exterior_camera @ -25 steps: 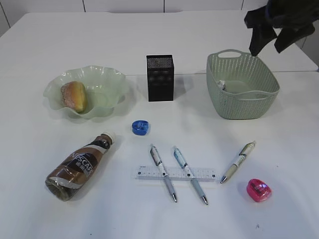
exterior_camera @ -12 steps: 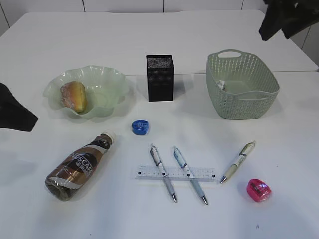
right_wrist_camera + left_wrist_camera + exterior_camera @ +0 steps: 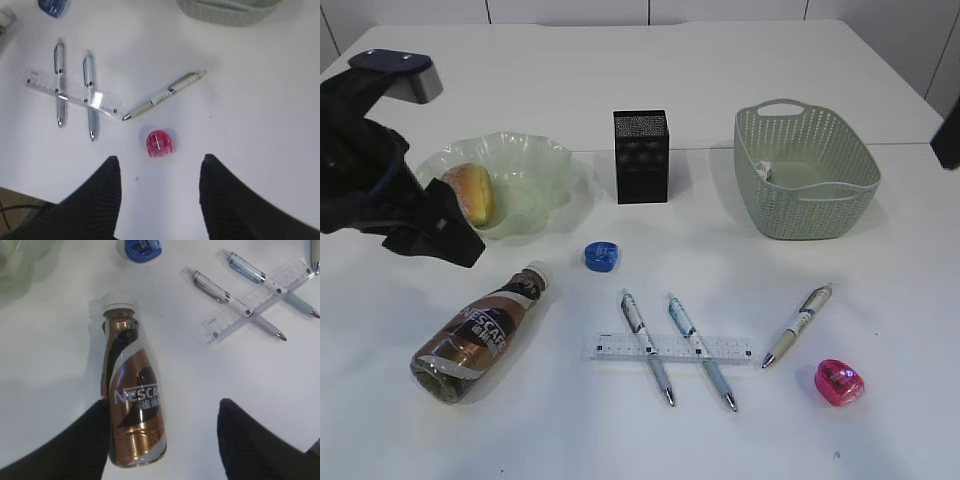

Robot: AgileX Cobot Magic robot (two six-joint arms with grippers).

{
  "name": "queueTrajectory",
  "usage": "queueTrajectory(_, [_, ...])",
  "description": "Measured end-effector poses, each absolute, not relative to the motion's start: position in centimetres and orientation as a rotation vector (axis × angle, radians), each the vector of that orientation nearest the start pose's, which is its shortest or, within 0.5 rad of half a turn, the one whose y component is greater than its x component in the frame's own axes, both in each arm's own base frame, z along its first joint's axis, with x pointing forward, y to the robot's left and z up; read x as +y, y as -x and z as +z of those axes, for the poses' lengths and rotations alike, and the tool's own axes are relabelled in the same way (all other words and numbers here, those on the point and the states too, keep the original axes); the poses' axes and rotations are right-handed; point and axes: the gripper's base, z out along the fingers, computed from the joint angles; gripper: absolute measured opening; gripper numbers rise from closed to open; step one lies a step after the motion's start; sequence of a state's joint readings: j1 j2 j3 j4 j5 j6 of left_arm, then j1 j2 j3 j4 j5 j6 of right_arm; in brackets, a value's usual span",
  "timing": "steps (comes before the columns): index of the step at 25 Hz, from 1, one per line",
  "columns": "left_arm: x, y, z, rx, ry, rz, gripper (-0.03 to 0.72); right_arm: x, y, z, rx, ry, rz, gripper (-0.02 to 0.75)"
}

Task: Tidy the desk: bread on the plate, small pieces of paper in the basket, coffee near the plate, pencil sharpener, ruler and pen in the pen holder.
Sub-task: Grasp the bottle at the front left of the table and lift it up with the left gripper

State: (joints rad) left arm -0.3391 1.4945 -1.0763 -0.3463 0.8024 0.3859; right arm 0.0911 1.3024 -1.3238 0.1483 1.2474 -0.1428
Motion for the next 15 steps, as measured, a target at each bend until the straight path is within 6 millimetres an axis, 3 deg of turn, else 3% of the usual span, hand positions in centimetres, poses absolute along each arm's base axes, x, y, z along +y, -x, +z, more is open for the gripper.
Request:
queueTrajectory(2, [-12.6,-28.4,26.6,2.599,-0.726,-0.347,0.475,3.3,-22.6,36.6,2.699,0.294,0.185,0.405])
queueTrajectory(4, [-13.0,-29.2,26.4,2.628,-0.739,-0.283,0.475,3.3,-22.3,36.5,2.7,0.294,0.185,0.405])
queueTrajectory(5, [-13.1,-29.5,26.2,2.645,-0.75,-0.261,0.475,3.1,-20.5,36.2,2.695,0.294,0.183,0.405])
queueTrajectory(7, [-13.5,-30.2,25.7,2.678,-0.767,-0.232,0.475,3.0,-19.0,36.2,2.677,0.294,0.178,0.405])
queueTrajectory(15, [-15.3,-32.5,23.2,2.814,-0.782,-0.207,0.475,2.2,-15.0,35.9,2.628,0.299,0.117,0.404])
